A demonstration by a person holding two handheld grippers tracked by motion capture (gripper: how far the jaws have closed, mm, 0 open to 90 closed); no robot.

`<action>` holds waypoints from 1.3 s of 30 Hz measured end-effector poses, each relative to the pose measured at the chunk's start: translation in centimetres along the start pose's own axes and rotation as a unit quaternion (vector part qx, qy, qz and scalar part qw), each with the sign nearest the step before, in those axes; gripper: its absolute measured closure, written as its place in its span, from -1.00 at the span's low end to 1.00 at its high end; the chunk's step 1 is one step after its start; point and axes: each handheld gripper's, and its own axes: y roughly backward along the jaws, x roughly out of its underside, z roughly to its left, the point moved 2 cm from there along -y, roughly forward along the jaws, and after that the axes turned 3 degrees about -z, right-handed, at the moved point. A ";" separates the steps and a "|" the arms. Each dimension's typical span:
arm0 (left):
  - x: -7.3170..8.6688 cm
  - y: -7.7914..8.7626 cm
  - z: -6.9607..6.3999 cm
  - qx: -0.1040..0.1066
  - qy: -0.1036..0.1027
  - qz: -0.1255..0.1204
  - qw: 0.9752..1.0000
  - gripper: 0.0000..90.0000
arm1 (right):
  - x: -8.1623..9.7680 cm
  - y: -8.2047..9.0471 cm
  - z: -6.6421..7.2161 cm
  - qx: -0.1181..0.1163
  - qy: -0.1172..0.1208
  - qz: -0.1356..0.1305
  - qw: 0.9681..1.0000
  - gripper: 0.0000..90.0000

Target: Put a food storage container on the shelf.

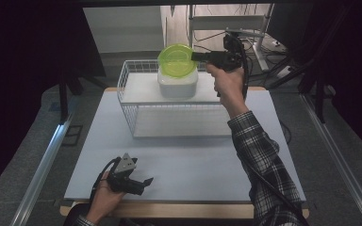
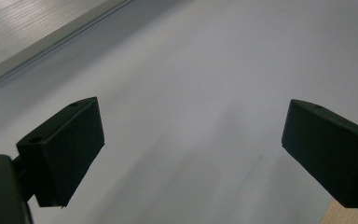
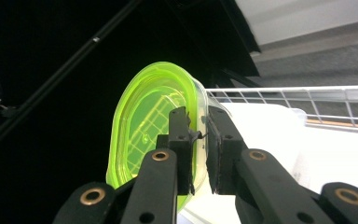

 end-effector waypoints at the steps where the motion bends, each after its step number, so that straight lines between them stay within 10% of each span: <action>1: 0.0 0.0 0.0 0.000 0.000 0.000 1.000 -0.88 | 0.0 -0.1 -0.1 -0.001 -0.006 0.000 1.000 0.80; 17: 0.0 -0.1 0.0 0.001 -0.003 0.004 1.000 -0.88 | -0.5 -1.4 -0.1 0.073 0.024 -0.002 0.997 0.51; 29: 0.0 -0.1 0.0 0.001 -0.003 0.004 1.000 -0.88 | -0.2 -0.6 -0.5 0.040 0.053 -0.009 0.998 -0.45; 39: 0.1 -0.2 -0.1 0.000 -0.004 0.005 1.000 -0.88 | 1.6 1.2 -1.6 0.013 0.078 -0.010 0.997 -0.69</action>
